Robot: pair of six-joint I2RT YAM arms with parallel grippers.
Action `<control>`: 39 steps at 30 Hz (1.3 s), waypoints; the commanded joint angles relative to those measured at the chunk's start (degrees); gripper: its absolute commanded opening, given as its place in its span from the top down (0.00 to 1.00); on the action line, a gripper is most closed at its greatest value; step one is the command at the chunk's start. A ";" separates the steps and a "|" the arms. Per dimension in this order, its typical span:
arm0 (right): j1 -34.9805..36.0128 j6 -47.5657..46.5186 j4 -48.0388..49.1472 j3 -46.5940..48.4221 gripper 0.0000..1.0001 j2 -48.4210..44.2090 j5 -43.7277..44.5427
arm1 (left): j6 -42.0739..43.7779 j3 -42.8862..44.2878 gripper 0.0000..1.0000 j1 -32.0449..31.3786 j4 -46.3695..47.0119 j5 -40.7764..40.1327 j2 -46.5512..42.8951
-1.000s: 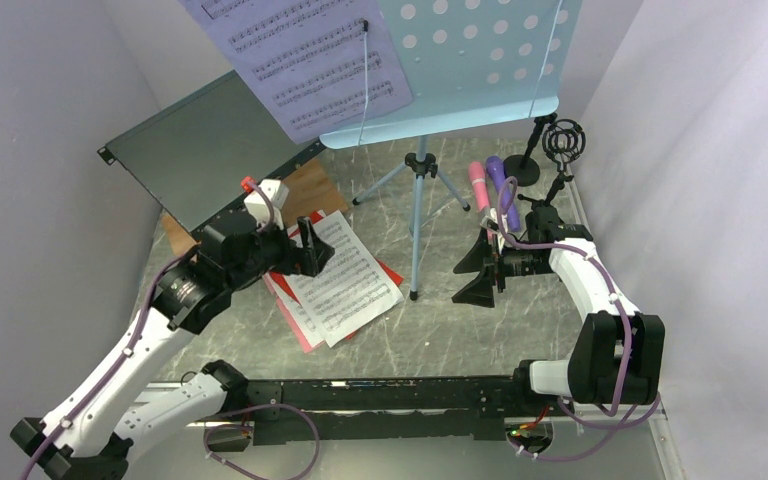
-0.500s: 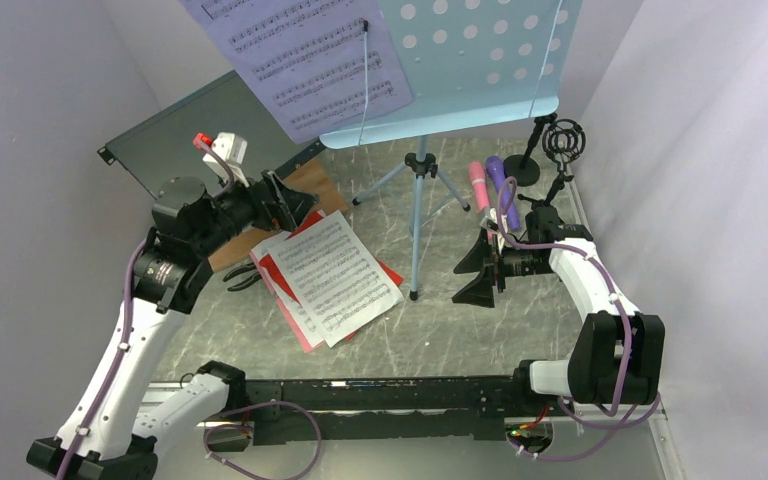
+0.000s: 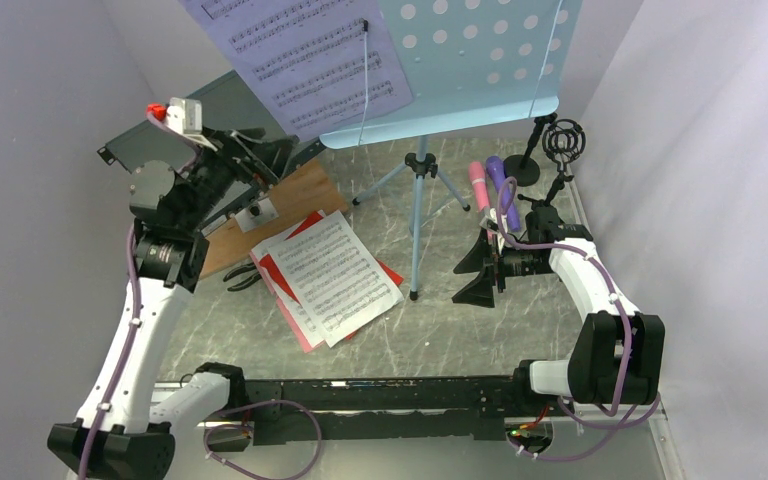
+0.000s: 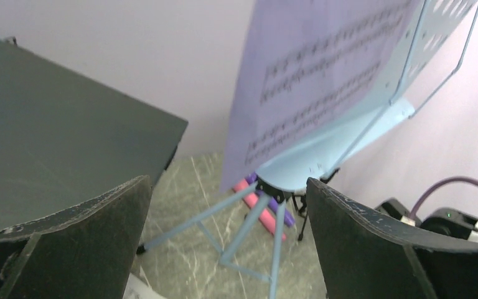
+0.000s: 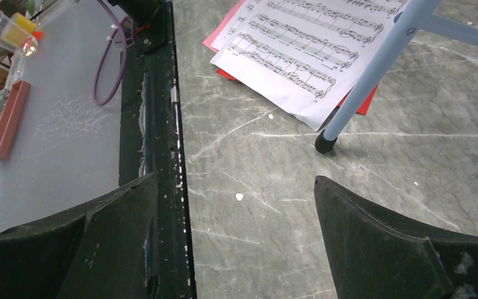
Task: Pack up the instrument practice props
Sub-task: Place the sheet music at the center of the board, then pick up the sheet music from the music stand.
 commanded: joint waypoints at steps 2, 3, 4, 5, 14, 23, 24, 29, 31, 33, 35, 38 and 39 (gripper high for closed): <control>0.23 -1.84 0.52 1.82 0.00 -0.22 -0.63 | -8.04 0.27 0.01 4.65 21.30 5.95 2.79; 0.24 -1.89 0.43 1.84 0.00 -0.08 -0.60 | -10.04 -0.18 0.00 5.43 25.26 8.06 3.68; 0.18 -1.97 0.39 1.91 0.00 -0.04 -0.64 | -11.95 -0.22 0.01 6.03 29.25 9.92 4.65; 0.20 -2.08 0.24 1.93 0.00 0.08 -0.50 | -13.63 -0.18 0.00 6.57 32.54 11.59 5.69; 0.22 -2.28 0.00 2.02 0.01 0.16 -0.46 | -32.17 2.49 0.18 11.51 54.80 20.64 16.52; 0.20 -2.35 -0.09 2.11 0.00 0.21 -0.39 | -42.91 4.32 0.36 13.46 67.36 22.41 22.98; 0.22 -2.37 -0.09 2.11 0.00 0.27 -0.40 | -42.78 4.53 0.36 13.45 67.25 22.71 22.91; 0.21 -2.37 -0.09 2.11 0.00 0.47 -0.45 | -41.86 5.23 0.37 13.48 65.98 23.74 22.28; 0.22 -2.37 -0.11 2.11 0.00 0.53 -0.43 | -42.08 5.27 0.41 13.44 66.12 23.85 22.28; 0.21 -2.30 -0.02 2.06 0.00 0.59 -0.45 | -42.15 5.46 0.50 13.43 66.31 23.86 22.36; 0.19 -2.28 -0.01 2.10 0.00 0.63 -0.40 | -42.23 5.67 0.55 13.40 66.17 23.93 22.53; 0.19 -2.18 0.08 2.02 0.00 0.64 -0.36 | -42.20 6.26 0.55 13.38 65.82 24.43 22.65; 0.20 -2.19 0.08 2.02 0.00 0.60 -0.31 | -42.12 6.43 0.55 13.32 65.72 24.66 22.67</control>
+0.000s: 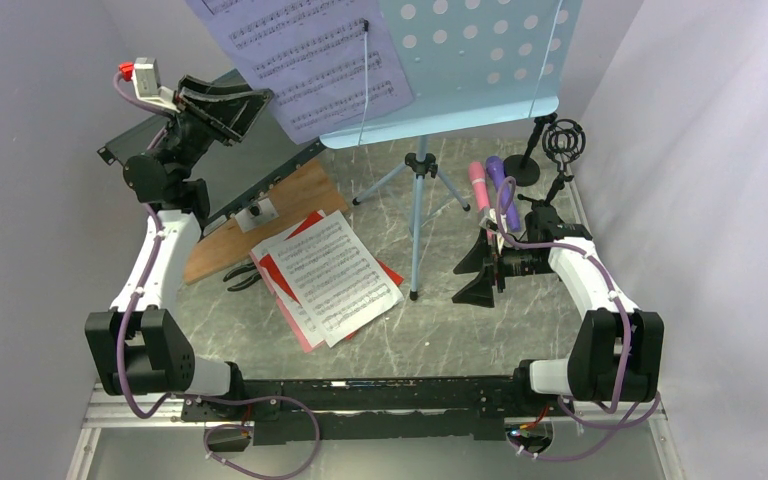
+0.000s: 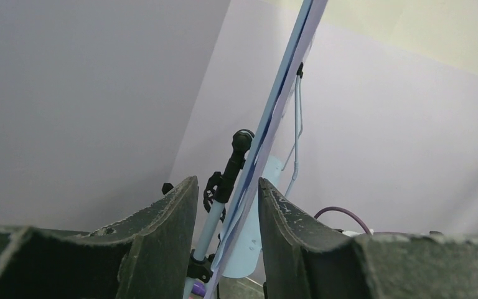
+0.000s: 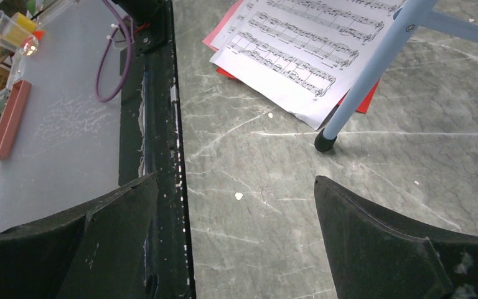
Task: Pack up the instrument practice props
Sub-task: Pick up the sheet music from the music stand.
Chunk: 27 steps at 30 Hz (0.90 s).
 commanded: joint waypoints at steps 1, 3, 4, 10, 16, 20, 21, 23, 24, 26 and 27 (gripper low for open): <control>0.17 -1.69 0.10 2.02 0.00 0.05 -0.37 | -0.39 3.44 0.55 -0.02 2.99 2.04 -1.15; 0.24 -1.73 0.10 2.05 0.00 0.06 -0.42 | -0.20 3.82 0.55 -0.21 2.84 2.22 -1.07; 0.23 -1.73 0.10 2.04 0.00 0.03 -0.40 | 0.07 3.98 0.55 -0.30 2.57 2.36 -1.07; 0.24 -1.91 -0.16 2.11 0.00 -0.01 -0.42 | 1.25 4.99 0.58 -1.19 1.20 2.72 -0.81; 0.24 -2.00 -0.26 2.19 0.01 -0.01 -0.43 | 2.35 5.52 0.80 -1.75 -0.23 2.72 -0.80; 0.23 -2.09 -0.33 2.19 0.00 0.01 -0.51 | 3.49 5.02 1.00 -1.88 -0.61 2.29 -1.38; 0.23 -2.13 -0.34 2.19 0.01 0.06 -0.47 | 4.02 4.71 1.00 -1.88 -1.00 2.04 -1.82; 0.24 -2.16 -0.34 2.19 0.00 0.02 -0.51 | 6.19 3.85 1.00 -1.88 -2.88 1.23 -3.16; 0.20 -2.17 -0.34 2.19 0.00 -0.04 -0.51 | 7.76 3.42 1.00 -1.88 -4.27 0.51 -4.22; 0.22 -2.17 -0.40 2.19 0.00 0.03 -0.46 | 11.31 2.22 1.00 -1.88 -7.50 -1.10 -6.83; 0.18 -2.24 -0.42 2.19 0.01 0.09 -0.50 | 12.95 1.64 1.00 -1.88 -8.94 -2.10 -8.14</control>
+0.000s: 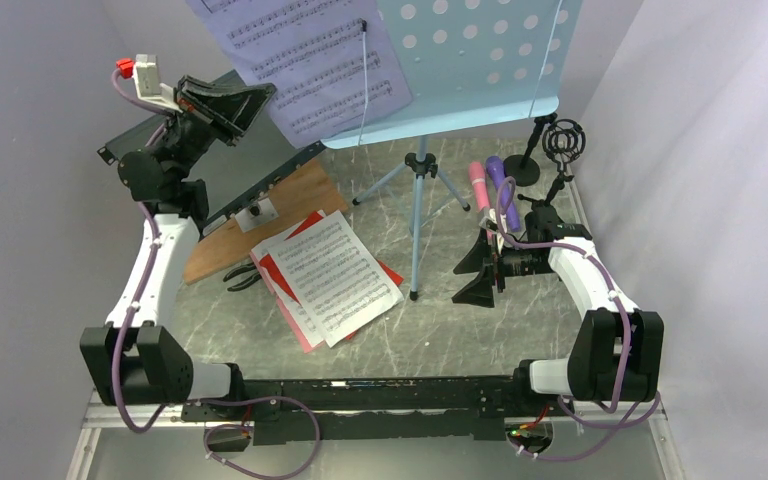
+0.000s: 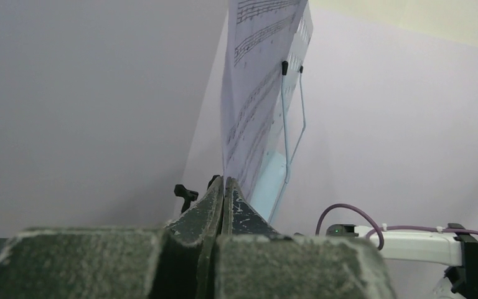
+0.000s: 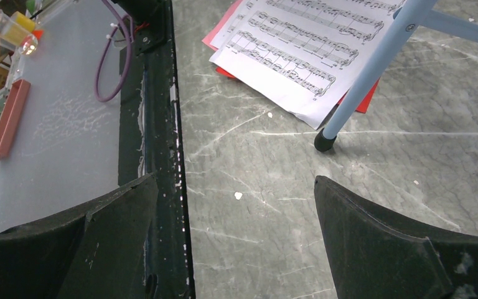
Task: Pack up the instrument practice props
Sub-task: Pick up the sheet music from the music stand.
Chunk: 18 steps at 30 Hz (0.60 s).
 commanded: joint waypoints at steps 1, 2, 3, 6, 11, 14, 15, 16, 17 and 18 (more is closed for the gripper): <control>0.17 -2.17 -0.46 2.25 0.00 -0.03 -0.67 | 8.96 -1.52 1.00 -0.16 -5.17 -3.80 -7.42; 0.18 -2.19 -0.53 2.26 0.00 0.02 -0.61 | 10.56 -1.76 1.00 -0.16 -6.69 -4.55 -8.53; 0.21 -2.27 -0.61 2.26 0.00 0.02 -0.72 | 12.19 -2.03 1.00 -0.16 -8.15 -5.25 -9.58; 0.17 -2.45 -0.84 2.39 0.00 0.15 -0.77 | 16.86 -2.84 1.00 -0.16 -12.90 -8.18 -12.43; 0.23 -2.55 -0.89 2.35 0.00 0.02 -0.77 | 22.11 -4.16 1.00 -0.16 -18.52 -13.10 -16.50; 0.19 -2.63 -0.99 2.35 0.00 0.03 -0.75 | 24.33 -4.83 1.00 -0.16 -21.24 -15.88 -18.49; 0.19 -2.64 -1.01 2.35 0.00 -0.04 -0.72 | 25.02 -4.94 1.00 -0.16 -21.97 -16.58 -19.18; 0.24 -2.64 -1.00 2.35 0.00 -0.08 -0.76 | 25.53 -5.08 1.00 -0.16 -22.53 -17.10 -19.73; 0.21 -2.64 -1.00 2.35 0.00 -0.08 -0.77 | 26.07 -5.19 1.00 -0.16 -23.04 -17.51 -20.33; 0.19 -2.61 -1.00 2.35 0.00 -0.06 -0.77 | 26.48 -5.21 1.00 -0.16 -23.70 -17.86 -20.89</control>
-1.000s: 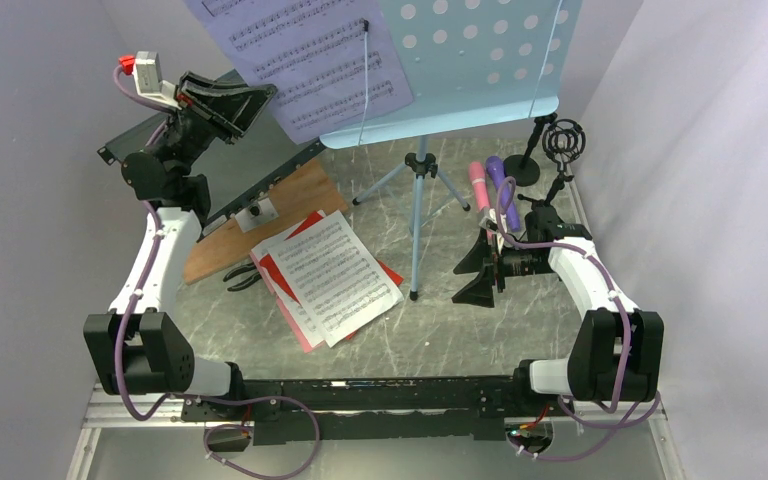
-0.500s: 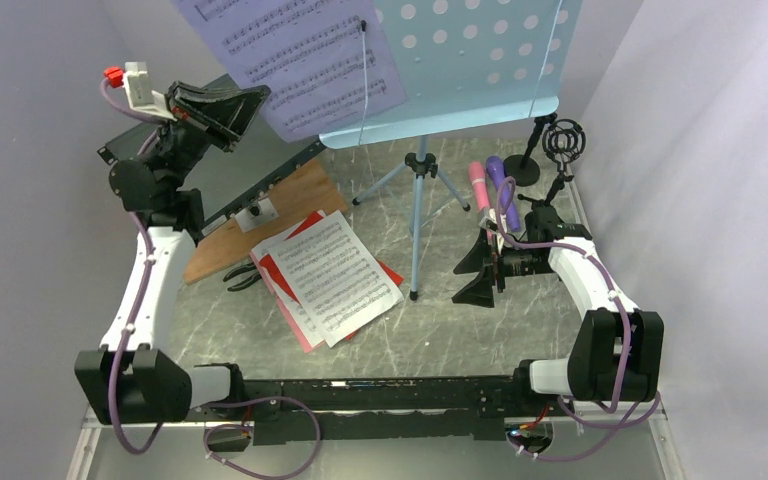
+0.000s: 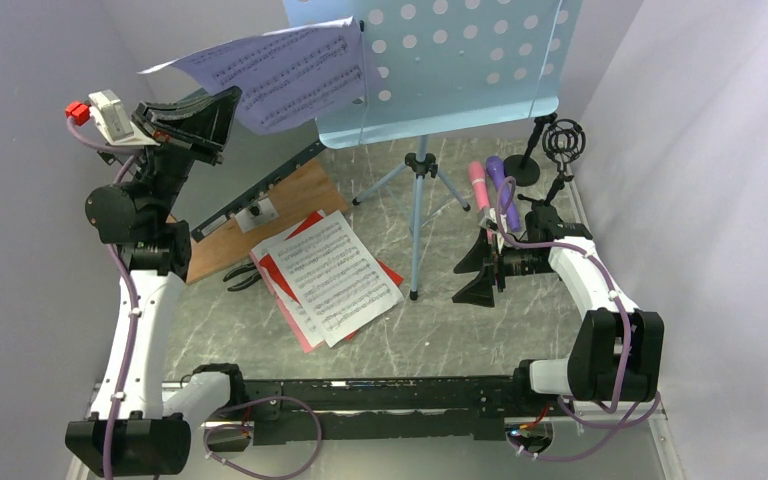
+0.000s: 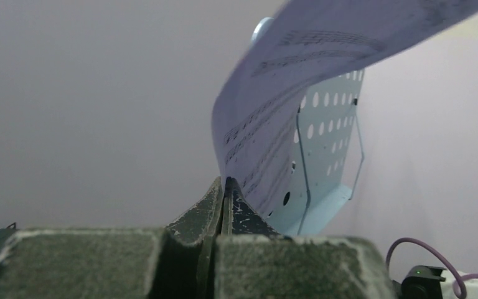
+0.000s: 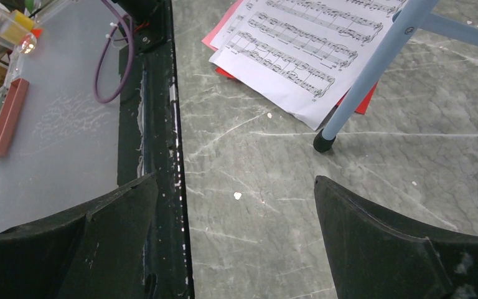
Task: Pack up the instrument practice props
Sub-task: Pick up the sheet music from the music stand.
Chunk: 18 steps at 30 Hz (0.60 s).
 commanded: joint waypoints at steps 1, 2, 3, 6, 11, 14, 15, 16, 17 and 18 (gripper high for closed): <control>0.17 -2.15 -0.62 2.00 0.00 -0.09 -0.80 | 4.77 -0.28 1.00 -0.14 -4.25 -4.37 -2.71; 0.18 -2.15 -0.59 2.00 0.00 -0.09 -0.77 | 5.07 -0.24 1.00 -0.14 -4.75 -4.47 -3.20; 0.16 -2.16 -0.60 2.00 0.00 -0.09 -0.77 | 5.35 -0.21 1.00 -0.14 -5.33 -4.60 -3.72; 0.17 -2.11 -0.58 1.91 0.00 -0.07 -0.75 | 6.33 -0.37 1.00 -0.14 -7.01 -4.94 -5.17; 0.22 -2.07 -0.44 1.84 0.00 0.00 -0.73 | 8.39 -0.60 1.00 -0.14 -10.36 -5.74 -7.54; 0.20 -1.98 -0.33 1.82 0.00 0.03 -0.65 | 8.73 -1.31 1.00 -0.14 -11.29 -5.84 -8.62; 0.16 -1.98 -0.32 1.82 0.00 0.08 -0.63 | 8.67 -1.76 1.00 -0.14 -11.51 -5.89 -9.05; 0.18 -1.94 -0.32 1.82 0.00 0.08 -0.60 | 8.68 -1.96 1.00 -0.14 -11.76 -5.99 -9.39; 0.23 -1.90 -0.24 1.82 0.00 0.08 -0.55 | 8.68 -2.31 1.00 -0.14 -12.03 -6.08 -9.77; 0.23 -1.89 -0.24 1.82 0.00 0.12 -0.54 | 8.80 -2.46 1.00 -0.14 -12.37 -6.18 -10.11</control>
